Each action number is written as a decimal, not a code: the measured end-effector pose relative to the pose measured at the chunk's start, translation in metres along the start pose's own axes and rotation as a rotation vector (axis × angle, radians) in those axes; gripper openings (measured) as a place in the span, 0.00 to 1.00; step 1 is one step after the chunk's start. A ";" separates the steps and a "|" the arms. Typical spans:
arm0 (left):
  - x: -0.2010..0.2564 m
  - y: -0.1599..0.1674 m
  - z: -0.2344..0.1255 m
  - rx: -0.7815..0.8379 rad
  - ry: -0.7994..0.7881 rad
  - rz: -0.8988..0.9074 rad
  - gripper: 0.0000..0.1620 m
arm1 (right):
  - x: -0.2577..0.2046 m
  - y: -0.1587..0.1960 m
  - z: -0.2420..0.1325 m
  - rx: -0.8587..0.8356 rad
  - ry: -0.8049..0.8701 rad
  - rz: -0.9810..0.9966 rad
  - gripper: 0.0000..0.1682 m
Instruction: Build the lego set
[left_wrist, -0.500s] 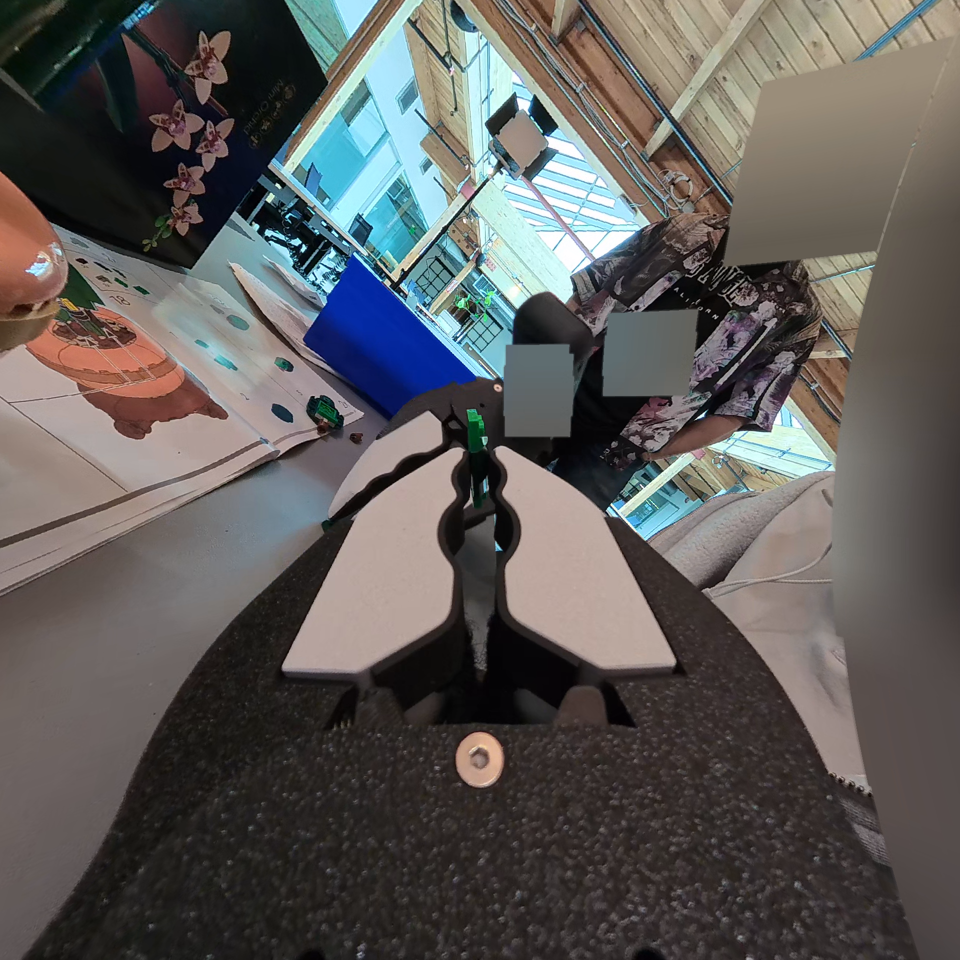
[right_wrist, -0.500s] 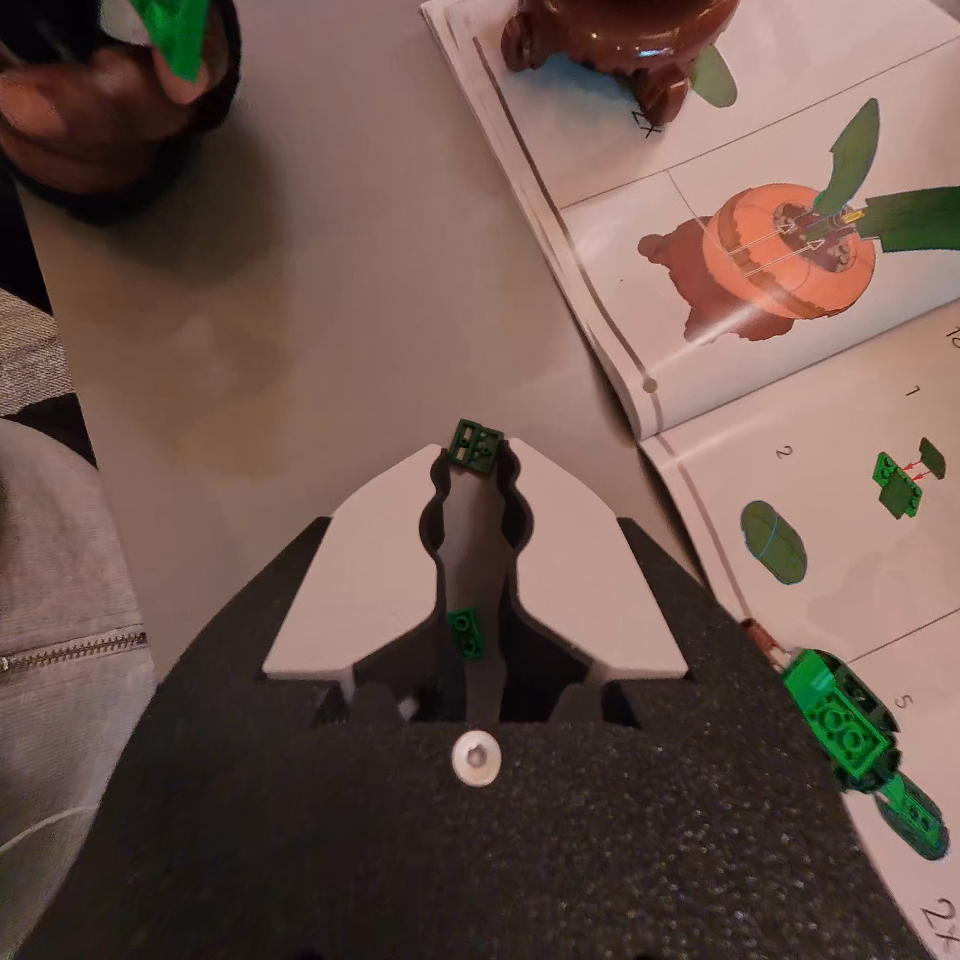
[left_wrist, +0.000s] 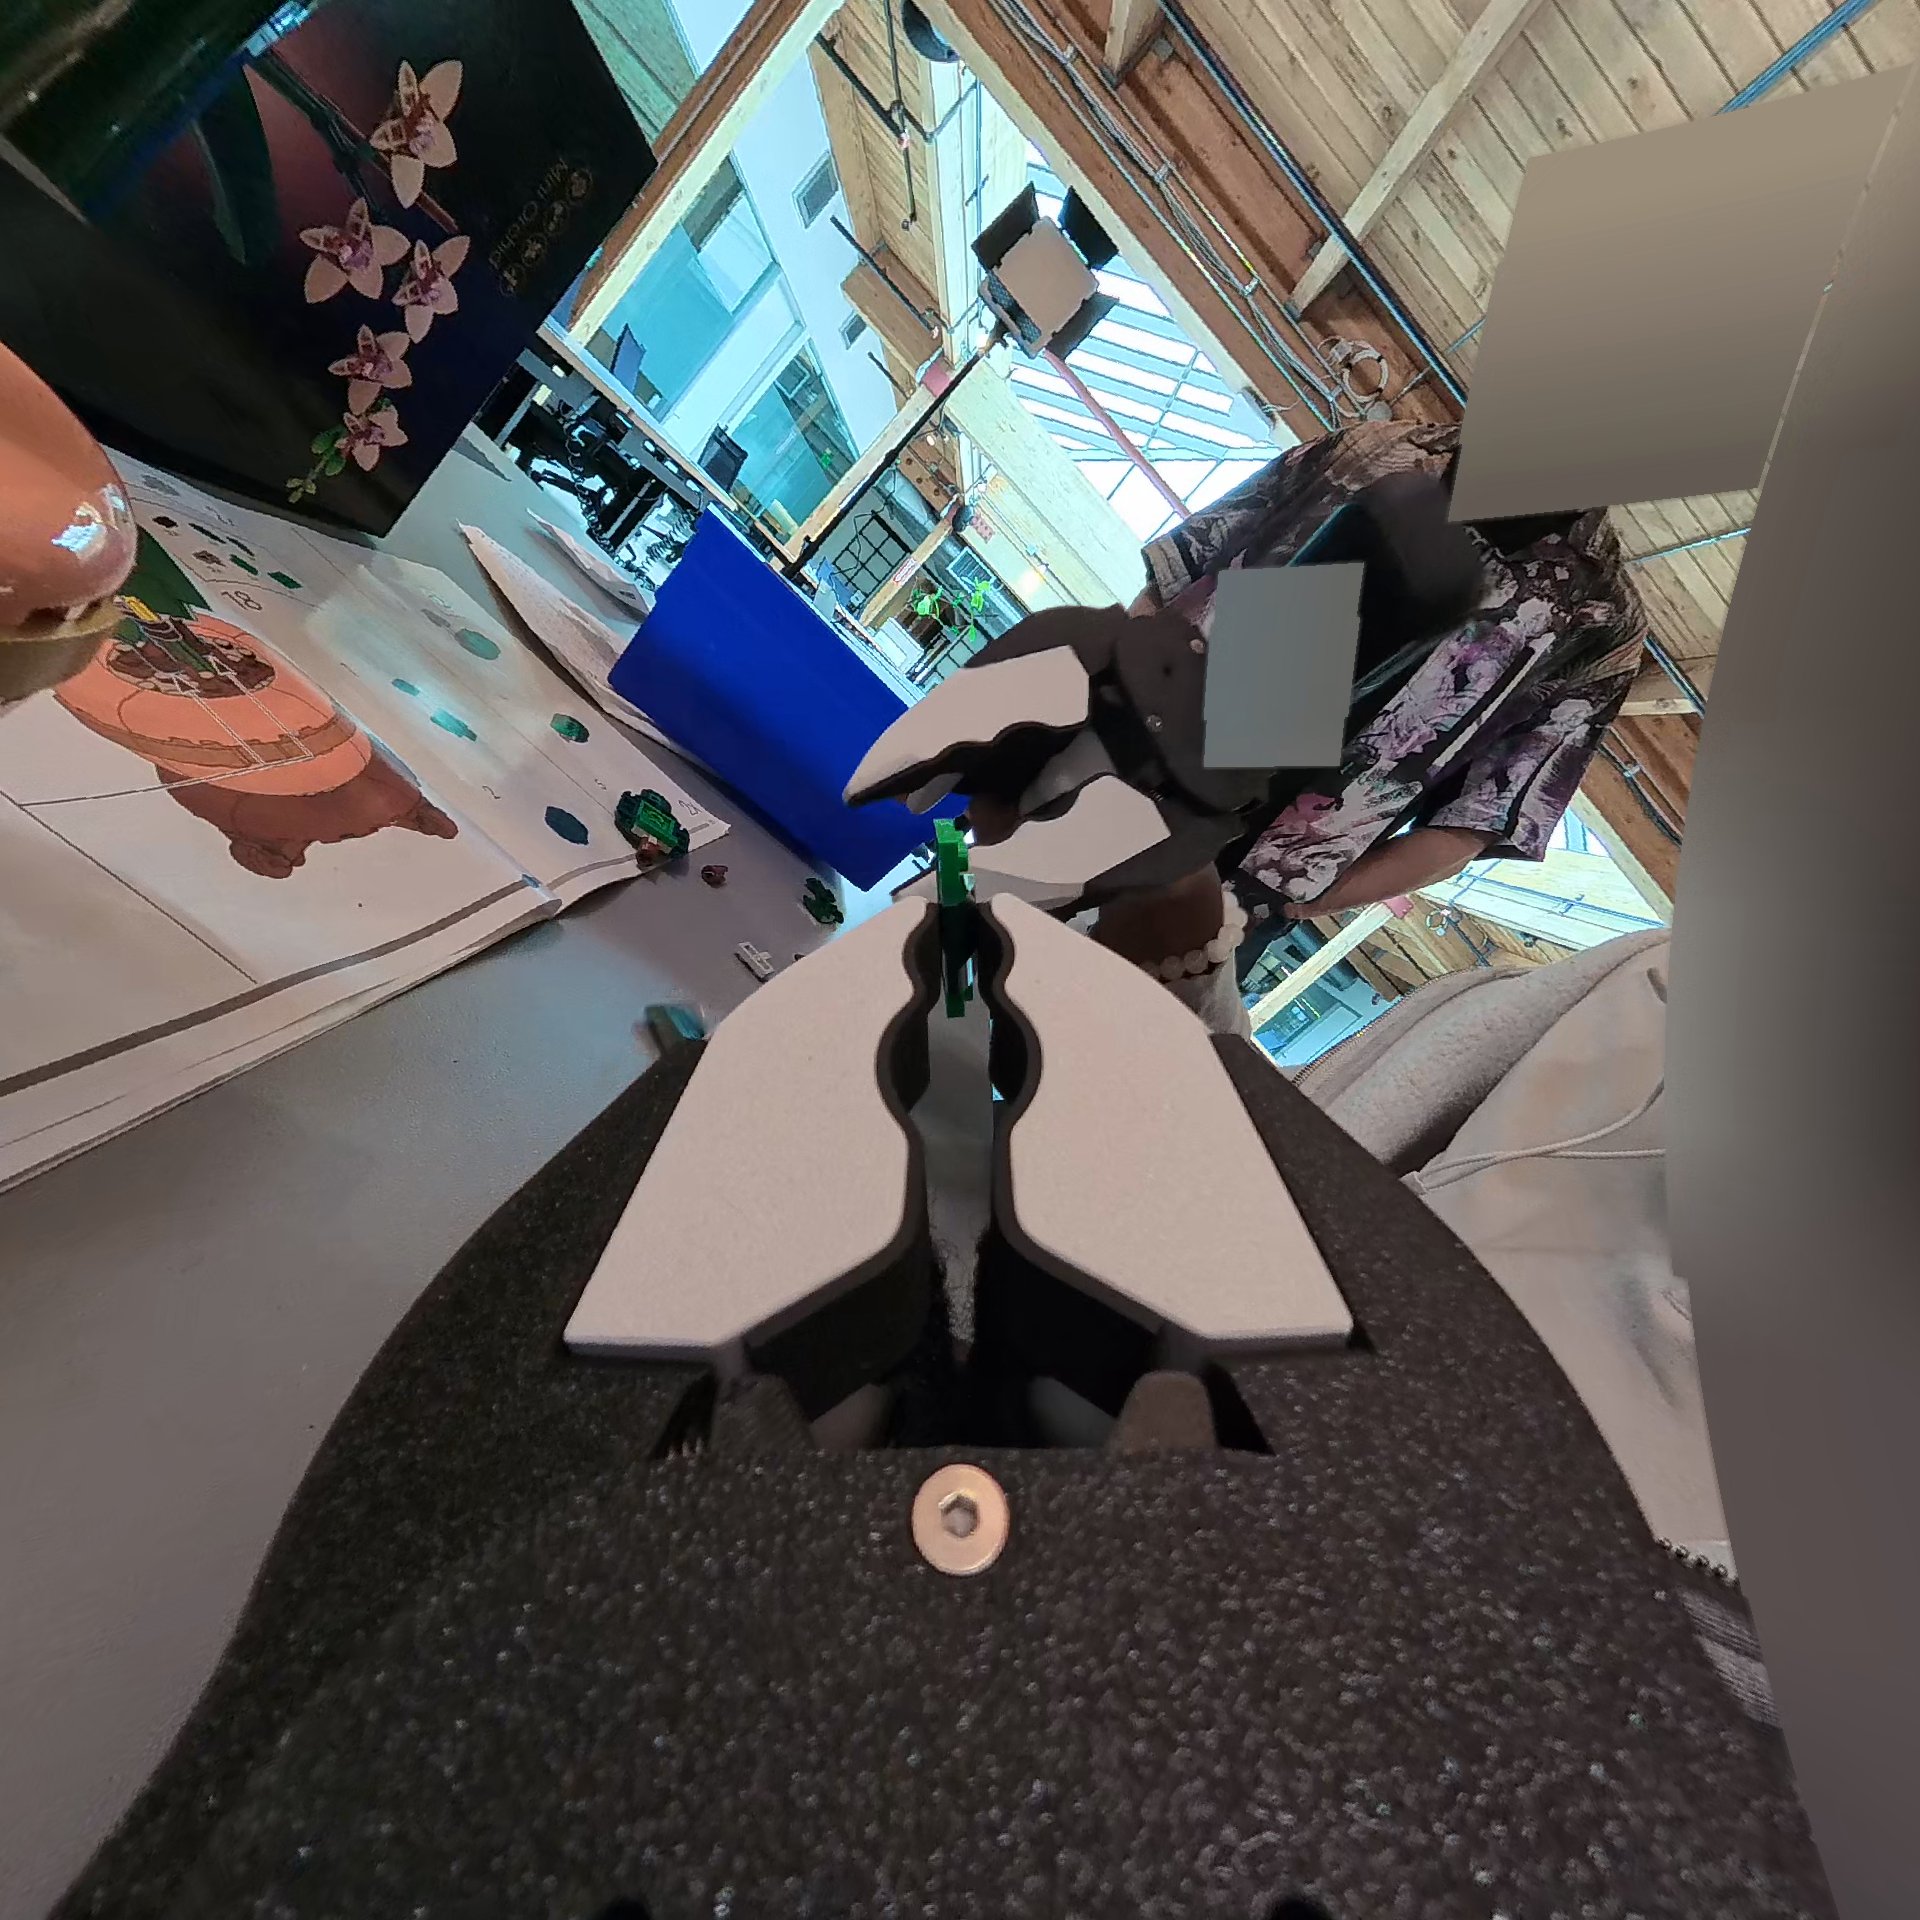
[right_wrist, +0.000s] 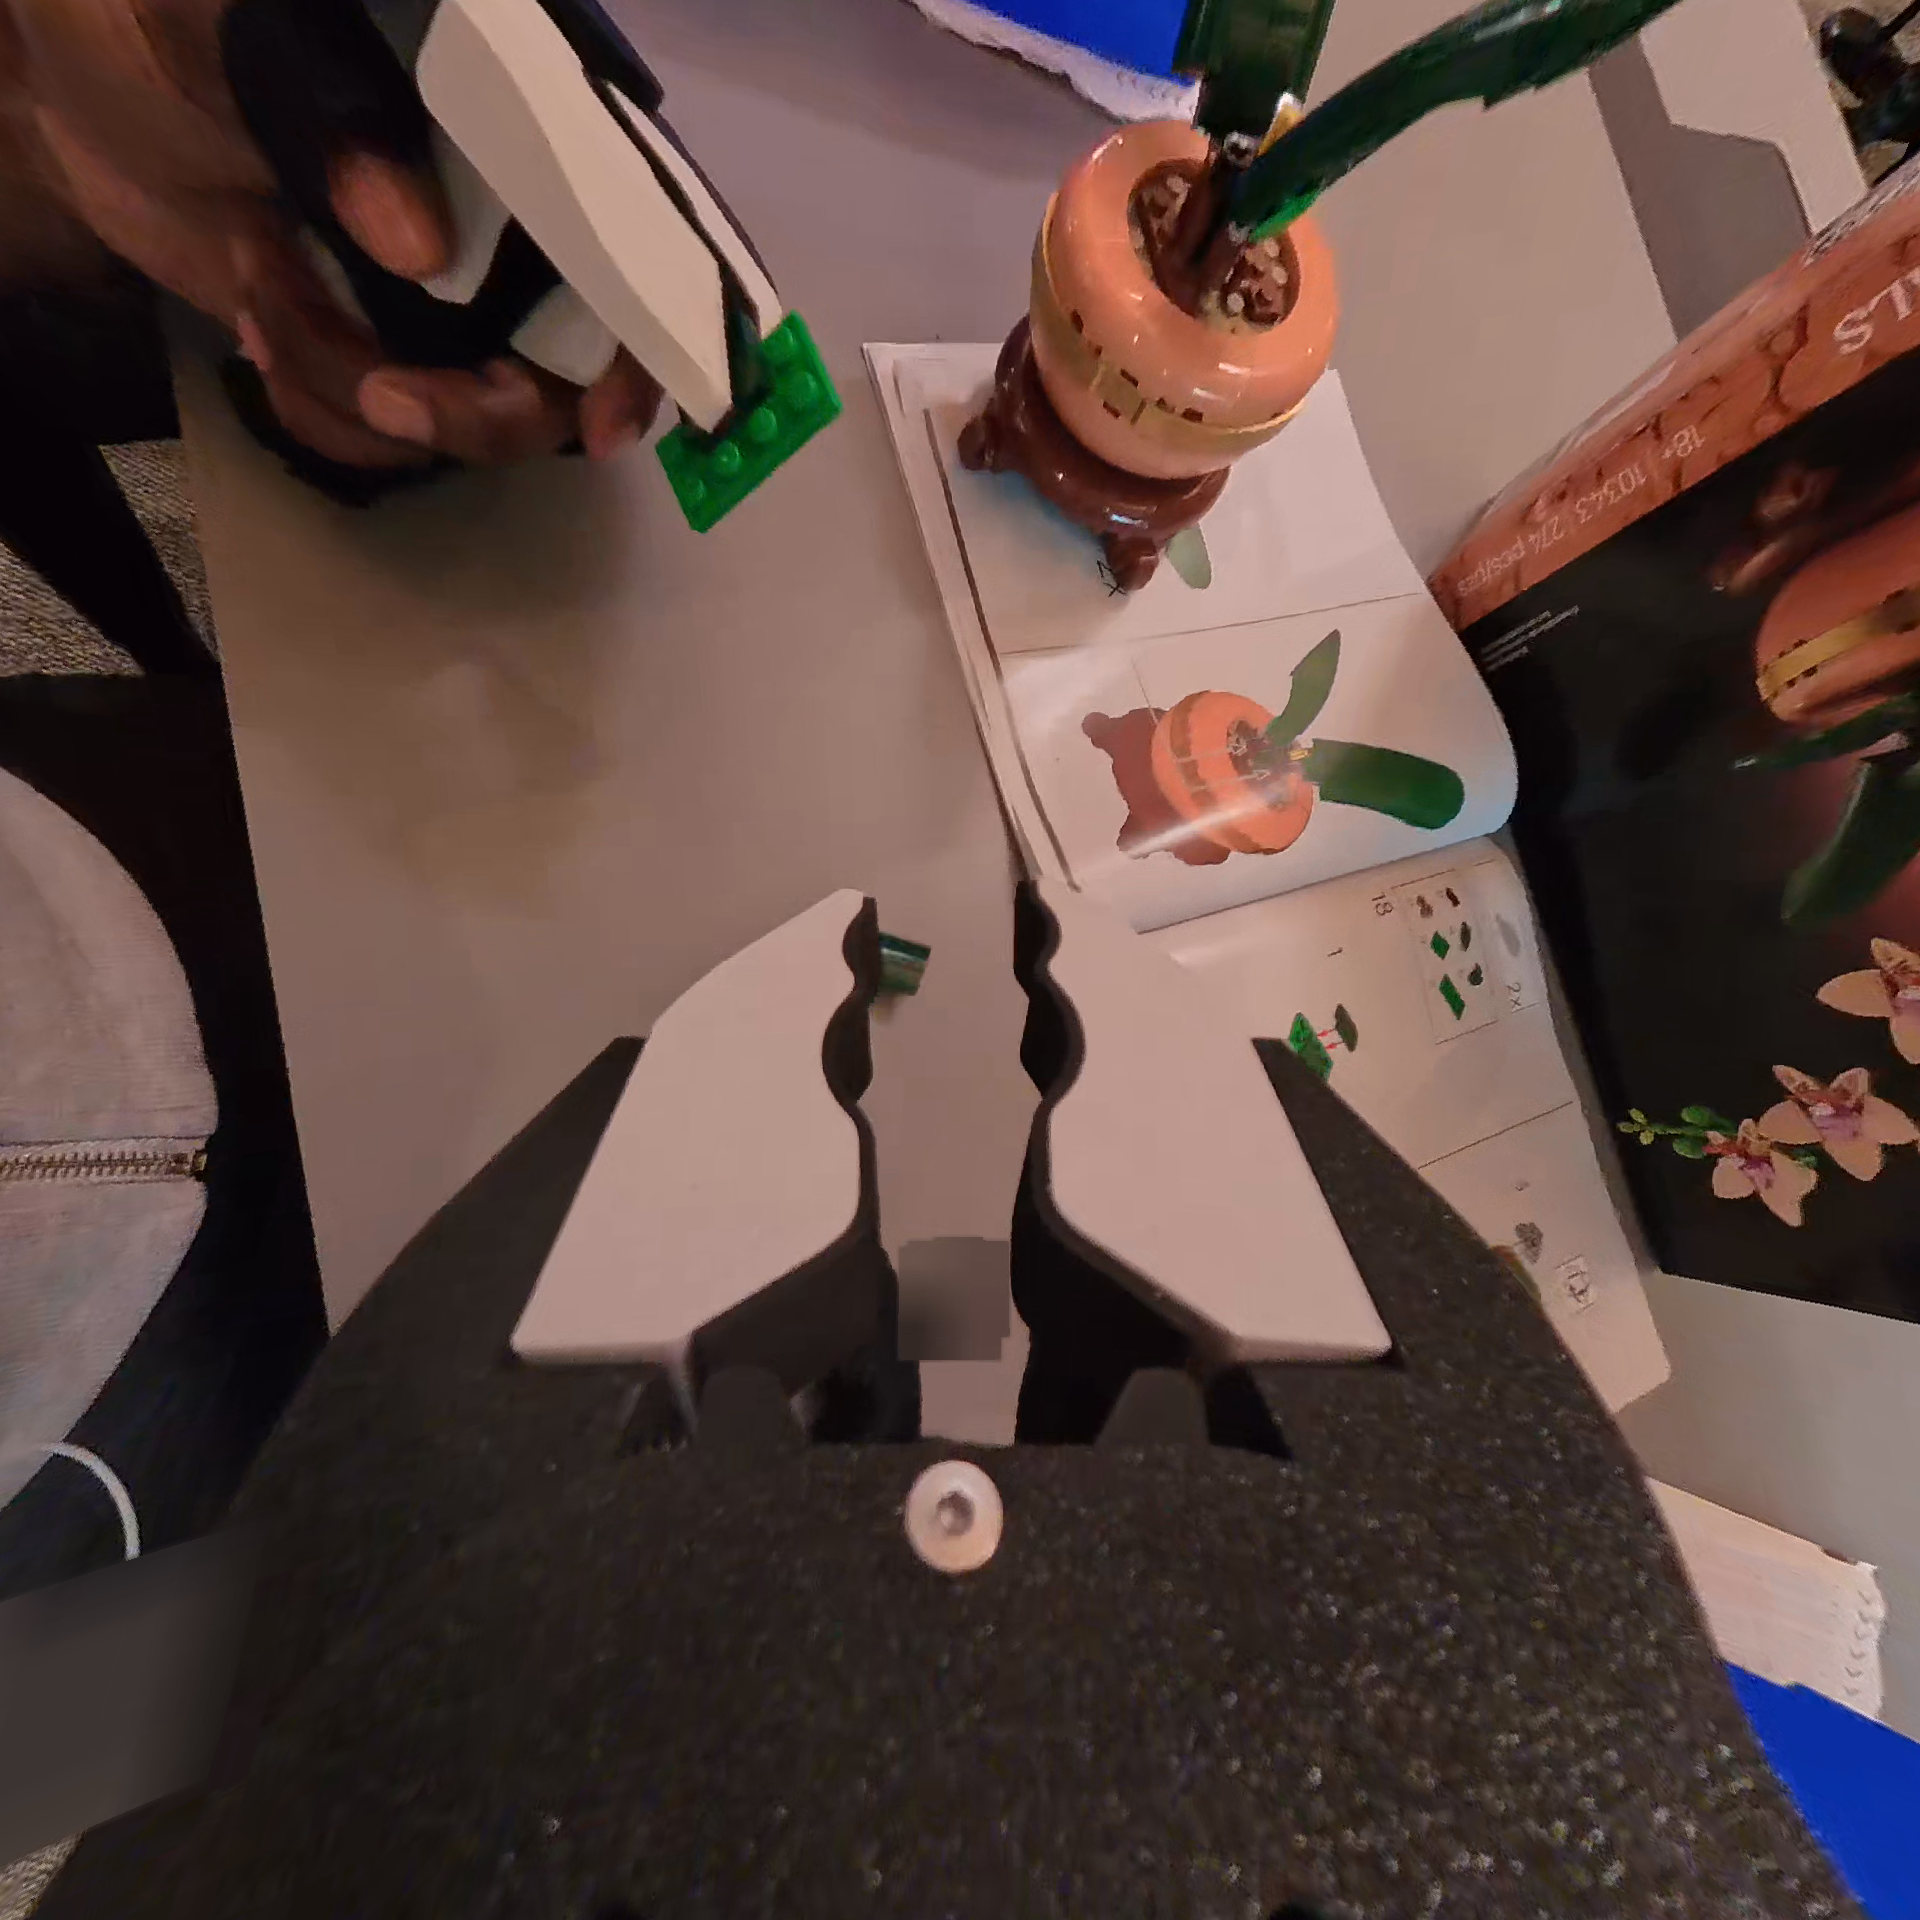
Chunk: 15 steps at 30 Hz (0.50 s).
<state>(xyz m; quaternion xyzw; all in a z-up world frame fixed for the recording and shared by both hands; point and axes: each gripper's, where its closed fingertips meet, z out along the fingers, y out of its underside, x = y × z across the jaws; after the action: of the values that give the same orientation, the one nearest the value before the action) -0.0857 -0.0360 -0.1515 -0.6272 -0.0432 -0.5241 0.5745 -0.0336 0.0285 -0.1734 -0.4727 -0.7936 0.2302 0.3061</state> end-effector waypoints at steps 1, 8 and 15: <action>0.001 0.000 0.000 0.000 0.000 0.000 0.03 | -0.001 0.004 0.001 -0.002 -0.009 0.014 0.14; 0.000 0.001 0.001 -0.005 -0.005 0.002 0.03 | -0.015 0.053 0.036 -0.099 -0.138 0.128 0.16; 0.000 0.002 0.001 -0.013 -0.012 0.008 0.03 | -0.013 0.058 0.053 -0.029 -0.219 0.198 0.18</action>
<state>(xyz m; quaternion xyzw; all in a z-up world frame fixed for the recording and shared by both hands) -0.0841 -0.0356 -0.1528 -0.6342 -0.0409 -0.5184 0.5722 -0.0309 0.0388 -0.2526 -0.5251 -0.7750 0.2977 0.1868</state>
